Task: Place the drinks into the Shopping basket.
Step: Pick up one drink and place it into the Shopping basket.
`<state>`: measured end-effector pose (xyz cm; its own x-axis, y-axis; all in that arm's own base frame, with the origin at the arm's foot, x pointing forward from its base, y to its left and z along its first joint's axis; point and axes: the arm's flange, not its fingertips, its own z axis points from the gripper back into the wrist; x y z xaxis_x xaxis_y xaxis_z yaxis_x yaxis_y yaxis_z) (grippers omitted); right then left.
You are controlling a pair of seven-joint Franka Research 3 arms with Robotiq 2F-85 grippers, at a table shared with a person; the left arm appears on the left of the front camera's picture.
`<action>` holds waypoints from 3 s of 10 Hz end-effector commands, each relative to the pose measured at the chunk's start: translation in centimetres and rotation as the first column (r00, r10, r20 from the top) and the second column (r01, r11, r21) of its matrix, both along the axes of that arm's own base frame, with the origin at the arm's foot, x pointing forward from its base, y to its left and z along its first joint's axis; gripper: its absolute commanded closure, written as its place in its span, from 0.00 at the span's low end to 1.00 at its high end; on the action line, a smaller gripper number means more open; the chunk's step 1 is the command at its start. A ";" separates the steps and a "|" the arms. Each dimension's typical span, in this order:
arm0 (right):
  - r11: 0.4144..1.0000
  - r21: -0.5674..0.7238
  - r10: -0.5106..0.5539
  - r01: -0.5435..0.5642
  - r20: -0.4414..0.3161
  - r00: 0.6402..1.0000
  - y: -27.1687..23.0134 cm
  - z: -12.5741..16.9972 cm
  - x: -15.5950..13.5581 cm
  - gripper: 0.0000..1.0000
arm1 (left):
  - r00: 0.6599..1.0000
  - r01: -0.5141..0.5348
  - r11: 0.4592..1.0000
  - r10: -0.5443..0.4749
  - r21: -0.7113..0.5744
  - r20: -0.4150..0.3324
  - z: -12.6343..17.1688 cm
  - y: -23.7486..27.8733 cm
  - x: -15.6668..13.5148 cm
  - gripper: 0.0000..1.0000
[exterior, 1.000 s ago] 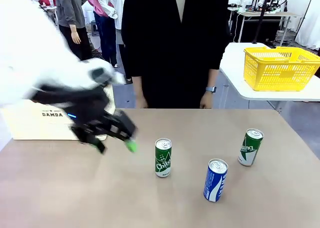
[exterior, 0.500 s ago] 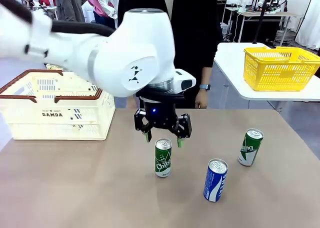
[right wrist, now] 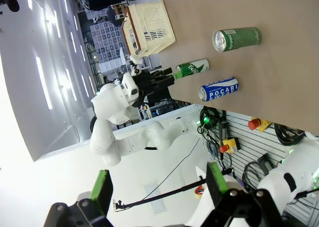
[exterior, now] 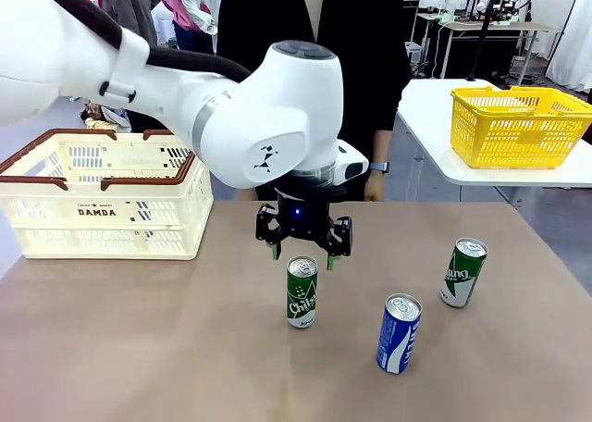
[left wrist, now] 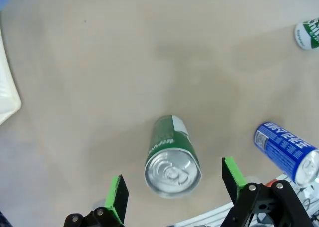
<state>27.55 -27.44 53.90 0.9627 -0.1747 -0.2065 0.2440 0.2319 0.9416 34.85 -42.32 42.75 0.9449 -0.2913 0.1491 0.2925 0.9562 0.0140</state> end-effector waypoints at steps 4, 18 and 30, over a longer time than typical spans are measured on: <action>1.000 0.006 0.000 0.000 -0.008 1.000 0.1 0.4 0.0 0.00 | 0.995 -0.012 0.999 0.009 -0.033 -0.099 -4.7 0.0 0.9 0.00; 1.000 0.006 0.000 0.000 -0.008 1.000 0.1 0.4 0.0 0.00 | 0.997 0.033 0.996 -0.038 -0.080 -0.061 1.9 4.1 -1.1 1.00; 1.000 0.006 0.000 0.000 -0.008 1.000 0.1 0.4 0.0 0.00 | 0.993 0.099 0.974 -0.084 -0.206 0.078 18.0 12.1 -10.1 1.00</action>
<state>27.56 -27.44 53.88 0.9627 -0.1744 -0.2070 0.2444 0.2316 0.9416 24.12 -31.17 59.50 0.8993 -0.3784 0.2192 0.4156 0.8955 -0.1591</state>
